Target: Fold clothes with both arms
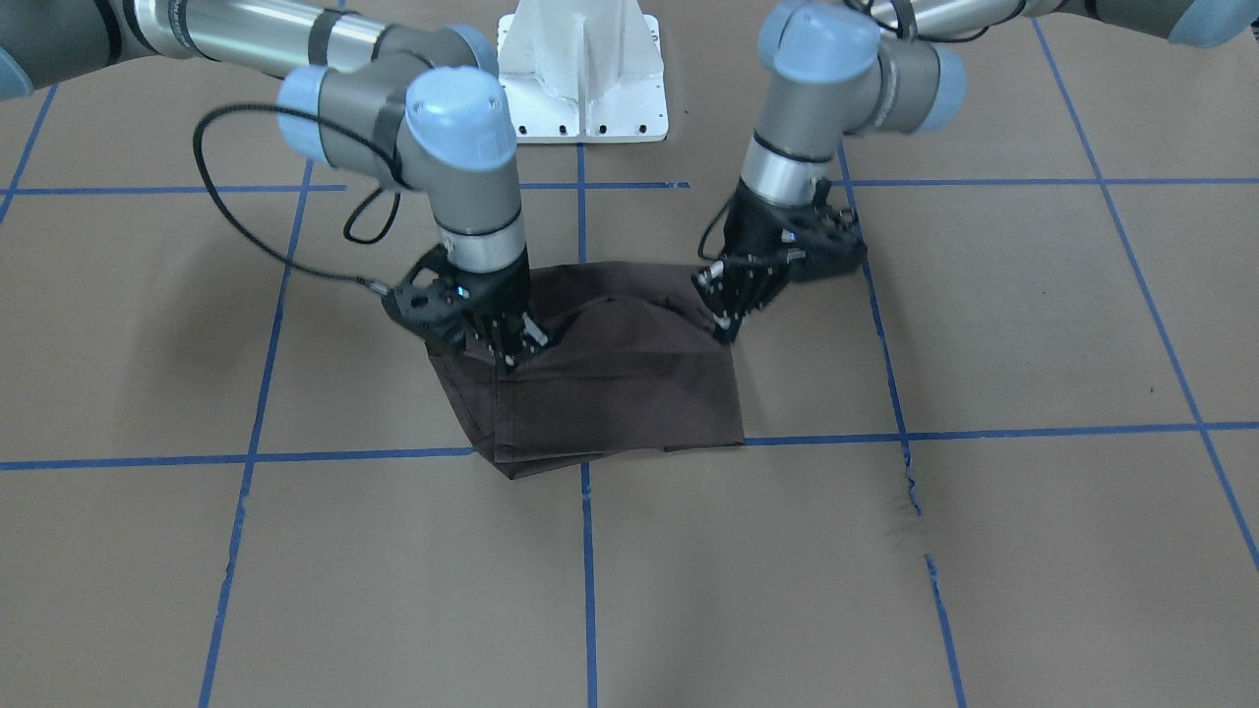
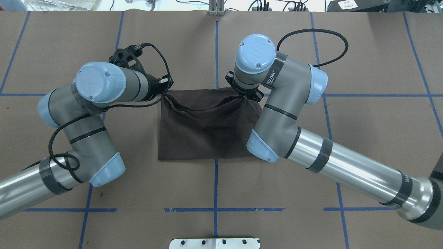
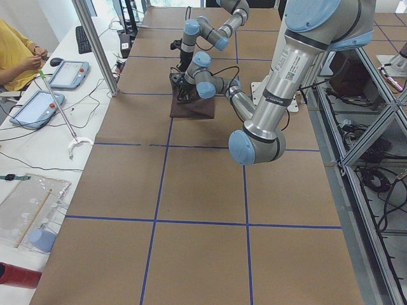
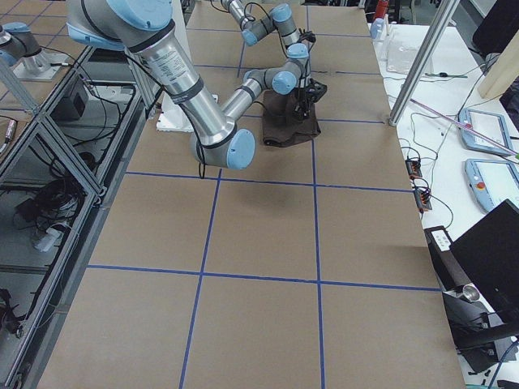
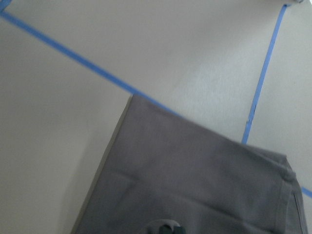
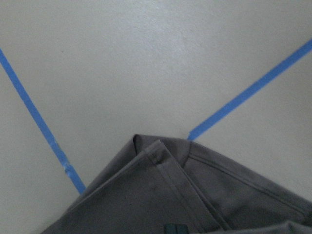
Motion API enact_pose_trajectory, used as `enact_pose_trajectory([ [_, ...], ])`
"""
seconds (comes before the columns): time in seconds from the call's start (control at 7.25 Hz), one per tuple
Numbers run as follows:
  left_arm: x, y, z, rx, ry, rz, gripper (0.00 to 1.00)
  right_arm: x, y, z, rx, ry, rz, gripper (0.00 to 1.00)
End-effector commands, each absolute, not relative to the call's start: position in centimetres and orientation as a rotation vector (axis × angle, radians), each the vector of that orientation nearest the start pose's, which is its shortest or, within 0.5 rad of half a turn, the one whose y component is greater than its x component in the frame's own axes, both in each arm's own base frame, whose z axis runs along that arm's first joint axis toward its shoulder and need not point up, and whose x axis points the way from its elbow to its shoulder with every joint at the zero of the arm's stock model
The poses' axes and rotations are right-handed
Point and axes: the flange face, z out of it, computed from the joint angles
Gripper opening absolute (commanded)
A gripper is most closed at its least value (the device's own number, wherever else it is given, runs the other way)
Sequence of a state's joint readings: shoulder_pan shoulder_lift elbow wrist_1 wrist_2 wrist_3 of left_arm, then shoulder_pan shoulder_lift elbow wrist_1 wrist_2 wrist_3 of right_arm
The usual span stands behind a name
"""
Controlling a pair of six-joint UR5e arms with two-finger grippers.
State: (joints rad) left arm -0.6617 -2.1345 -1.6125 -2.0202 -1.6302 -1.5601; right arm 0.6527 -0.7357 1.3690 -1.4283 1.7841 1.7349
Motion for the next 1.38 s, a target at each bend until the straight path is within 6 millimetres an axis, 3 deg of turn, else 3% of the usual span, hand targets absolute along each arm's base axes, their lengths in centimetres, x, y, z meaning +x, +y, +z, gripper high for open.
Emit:
enact_pose_trajectory([
  [0.0,45.6,-57.1,26.5,0.403,1.020,-0.571,1.00,-53.1,-63.7,20.3,0.010,-0.850,0.648,1.00],
  [0.14,44.8,-57.1,26.2,0.411,1.027,-0.574,1.00,-50.6,-65.2,20.1,-0.032,-0.868,0.644,1.00],
  [0.28,44.5,-57.2,26.7,0.411,1.023,-0.576,1.00,-49.7,-65.7,20.9,-0.036,-0.863,0.638,1.00],
  [0.55,42.3,-55.7,27.2,0.467,1.014,-0.478,1.00,-49.7,-65.7,21.7,-0.027,-0.857,0.622,1.00],
  [0.69,41.2,-54.9,27.5,0.473,1.020,-0.479,1.00,-49.5,-65.6,21.4,-0.009,-0.860,0.591,1.00],
  [0.97,41.4,-54.4,27.6,0.446,1.036,-0.511,1.00,-47.6,-66.6,20.4,0.032,-0.871,0.568,1.00],
  [1.24,41.3,-54.4,27.7,0.445,1.037,-0.513,1.00,-47.1,-65.8,18.3,0.055,-0.909,0.547,1.00],
])
